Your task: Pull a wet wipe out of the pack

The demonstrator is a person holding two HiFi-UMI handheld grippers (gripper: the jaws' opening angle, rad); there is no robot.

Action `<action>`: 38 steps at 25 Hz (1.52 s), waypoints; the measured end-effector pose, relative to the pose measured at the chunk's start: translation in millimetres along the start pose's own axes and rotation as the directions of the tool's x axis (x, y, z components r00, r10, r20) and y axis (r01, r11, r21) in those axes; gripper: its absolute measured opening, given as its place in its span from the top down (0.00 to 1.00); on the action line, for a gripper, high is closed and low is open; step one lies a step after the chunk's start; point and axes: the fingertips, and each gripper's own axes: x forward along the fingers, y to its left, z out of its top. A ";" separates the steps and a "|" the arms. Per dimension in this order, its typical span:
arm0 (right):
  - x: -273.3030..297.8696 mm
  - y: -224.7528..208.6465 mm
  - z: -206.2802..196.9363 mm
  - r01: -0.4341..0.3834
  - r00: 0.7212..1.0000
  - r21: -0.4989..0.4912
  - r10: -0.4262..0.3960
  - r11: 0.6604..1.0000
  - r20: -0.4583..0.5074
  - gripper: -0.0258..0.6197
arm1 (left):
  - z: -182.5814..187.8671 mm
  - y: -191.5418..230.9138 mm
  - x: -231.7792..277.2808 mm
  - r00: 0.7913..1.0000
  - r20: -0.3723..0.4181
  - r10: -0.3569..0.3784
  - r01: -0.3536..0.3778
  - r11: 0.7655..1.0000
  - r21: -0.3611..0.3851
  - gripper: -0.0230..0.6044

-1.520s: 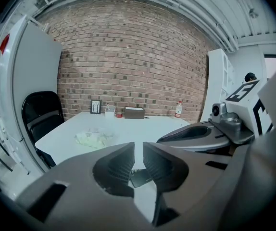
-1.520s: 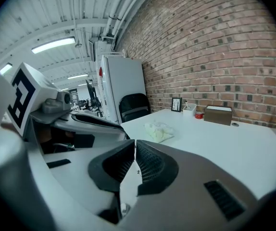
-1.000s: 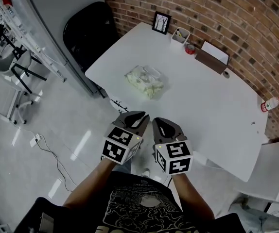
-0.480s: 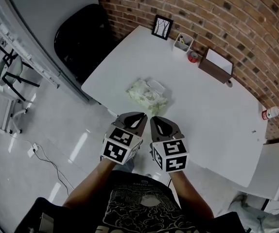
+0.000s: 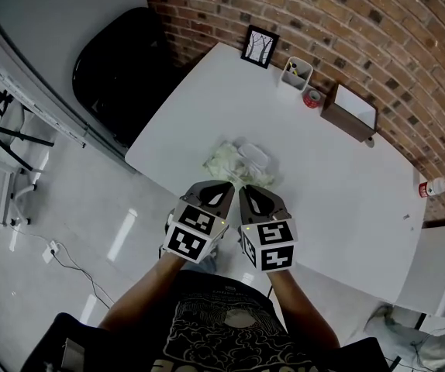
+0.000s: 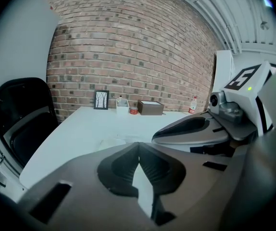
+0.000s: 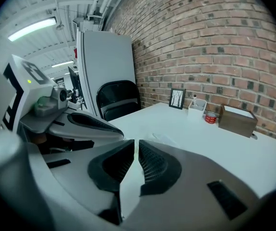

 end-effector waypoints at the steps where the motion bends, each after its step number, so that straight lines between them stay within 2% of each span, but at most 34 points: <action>1: 4.7 -1.2 0.2 0.004 1.000 0.000 -0.004 1.000 -0.007 0.93 | 0.5 3.9 2.6 1.000 -0.002 -0.003 0.003 1.000 0.002 0.94; 15: 50.3 -13.6 -14.7 0.055 0.995 0.012 -0.053 0.998 -0.089 0.92 | -5.7 30.6 25.8 0.999 -0.028 -0.042 0.043 0.999 0.031 0.94; 19: 58.2 -17.0 -18.9 0.065 0.992 0.029 -0.061 0.997 -0.108 0.87 | -7.6 37.9 27.9 0.998 -0.032 -0.046 0.047 0.998 0.043 0.94; 25: 64.2 -23.4 -26.2 0.092 0.987 0.044 -0.086 0.995 -0.134 0.87 | -9.1 41.0 30.9 0.998 -0.037 -0.058 0.060 0.997 0.044 0.94; 34: 66.4 -22.2 -24.6 0.078 0.990 0.091 -0.067 0.993 -0.125 0.92 | -8.3 36.4 32.5 0.997 -0.037 -0.073 0.075 0.996 0.048 0.94; 38: 62.5 -24.0 -20.2 0.094 0.990 0.089 -0.083 0.992 -0.114 0.93 | -6.5 34.7 29.1 0.997 -0.030 -0.074 0.075 0.996 0.044 0.94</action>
